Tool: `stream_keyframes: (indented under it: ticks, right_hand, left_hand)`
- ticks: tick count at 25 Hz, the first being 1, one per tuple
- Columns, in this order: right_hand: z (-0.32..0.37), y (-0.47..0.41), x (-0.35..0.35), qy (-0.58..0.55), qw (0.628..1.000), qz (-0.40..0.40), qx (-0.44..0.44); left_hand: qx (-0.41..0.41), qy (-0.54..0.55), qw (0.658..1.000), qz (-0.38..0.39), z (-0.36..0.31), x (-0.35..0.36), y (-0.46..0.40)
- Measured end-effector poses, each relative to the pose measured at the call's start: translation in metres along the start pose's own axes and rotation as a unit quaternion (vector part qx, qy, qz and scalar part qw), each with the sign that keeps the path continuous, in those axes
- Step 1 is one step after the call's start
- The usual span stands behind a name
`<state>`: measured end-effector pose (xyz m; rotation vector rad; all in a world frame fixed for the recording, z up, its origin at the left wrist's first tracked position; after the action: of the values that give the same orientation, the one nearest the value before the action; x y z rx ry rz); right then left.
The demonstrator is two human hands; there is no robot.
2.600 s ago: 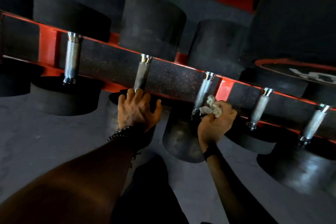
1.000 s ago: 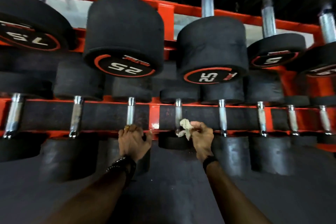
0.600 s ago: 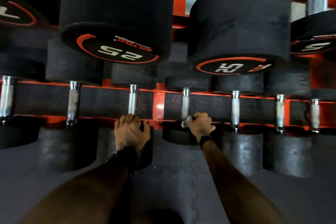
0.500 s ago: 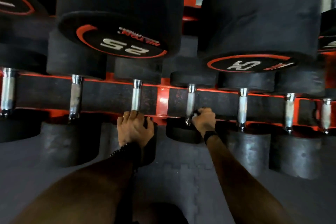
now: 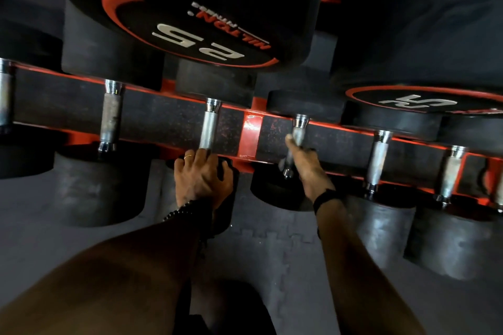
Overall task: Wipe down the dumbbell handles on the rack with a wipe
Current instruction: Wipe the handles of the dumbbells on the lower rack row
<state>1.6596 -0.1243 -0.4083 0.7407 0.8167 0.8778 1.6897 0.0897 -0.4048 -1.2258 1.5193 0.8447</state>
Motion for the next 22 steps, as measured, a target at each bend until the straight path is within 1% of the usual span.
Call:
stream_keyframes:
  ticks: [2,3,6,7,8,9,11,12,13,14,15,16,17,18,19,20,21,22]
  right_hand:
    - [0.001,0.003,0.002,0.046,0.997,-0.037,-0.046]
    - [0.0,-0.001,0.001,0.048,0.997,-0.035,-0.042]
    - [0.0,-0.012,-0.006,-0.031,0.997,0.063,-0.024]
    - [0.0,-0.011,-0.008,-0.01,0.997,0.073,-0.018]
    - [0.0,-0.009,-0.008,0.036,0.997,0.066,-0.022]
    - [0.001,-0.006,-0.004,0.075,0.996,0.042,-0.039]
    - [-0.003,-0.003,0.003,0.119,0.989,-0.027,-0.082]
    - [-0.003,-0.002,0.004,0.112,0.988,-0.043,-0.096]
    - [-0.002,-0.004,0.003,0.071,0.994,-0.028,-0.083]
    - [-0.001,-0.006,-0.001,0.007,0.998,-0.002,-0.065]
    - [-0.002,-0.011,-0.005,-0.031,0.998,0.037,-0.051]
    - [0.0,-0.009,-0.008,-0.01,0.998,0.047,-0.042]
    - [-0.003,-0.011,-0.009,0.035,0.998,0.042,-0.045]
    - [-0.007,-0.008,-0.008,0.079,0.995,0.016,-0.058]
    - [-0.011,-0.006,-0.005,0.103,0.991,-0.027,-0.079]
    - [-0.012,-0.001,-0.002,0.103,0.988,-0.063,-0.095]
    - [-0.01,0.0,0.001,0.093,0.988,-0.074,-0.1]
    - [-0.007,-0.006,0.001,0.07,0.993,-0.046,-0.081]
  left_hand:
    - [-0.004,-0.006,1.0,0.002,0.0,0.001,0.0]
    - [-0.007,-0.004,1.0,0.006,0.0,0.0,0.0]
    - [-0.005,-0.006,1.0,0.019,-0.002,-0.001,0.0]
    - [-0.006,-0.008,1.0,0.02,-0.002,-0.001,0.0]
    - [-0.009,-0.008,1.0,0.021,-0.002,-0.001,-0.001]
    - [-0.011,-0.008,1.0,0.023,-0.001,-0.001,-0.002]
    - [-0.012,-0.012,0.999,0.028,0.001,0.0,-0.001]
    - [-0.012,-0.015,0.999,0.026,0.001,0.0,0.0]
    - [-0.012,-0.015,0.999,0.027,0.0,0.0,-0.001]
    - [-0.009,-0.013,1.0,0.027,0.0,0.0,-0.001]
    - [-0.006,-0.012,1.0,0.025,-0.001,0.0,0.0]
    - [-0.005,-0.012,1.0,0.02,-0.001,0.0,0.0]
    - [-0.009,-0.011,1.0,0.019,0.0,0.0,-0.001]
    - [-0.012,-0.009,1.0,0.021,0.0,0.0,-0.001]
    - [-0.012,-0.008,1.0,0.021,0.001,0.0,0.0]
    - [-0.01,-0.01,1.0,0.019,0.001,0.0,0.0]
    - [-0.01,-0.012,1.0,0.018,0.0,0.0,-0.001]
    - [-0.012,-0.01,1.0,0.022,-0.001,-0.001,-0.001]
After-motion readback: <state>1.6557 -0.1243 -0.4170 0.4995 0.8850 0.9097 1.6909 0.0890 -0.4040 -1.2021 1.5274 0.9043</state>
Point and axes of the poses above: each hand's wrist, its own y-axis away from the middle knuckle, its own x-axis out of the palm, z = x × y, the point moved 2 cm from there along -y, towards the middle knuckle, and after that the axes turned 1 degree about -x, right-handed, at the moved point
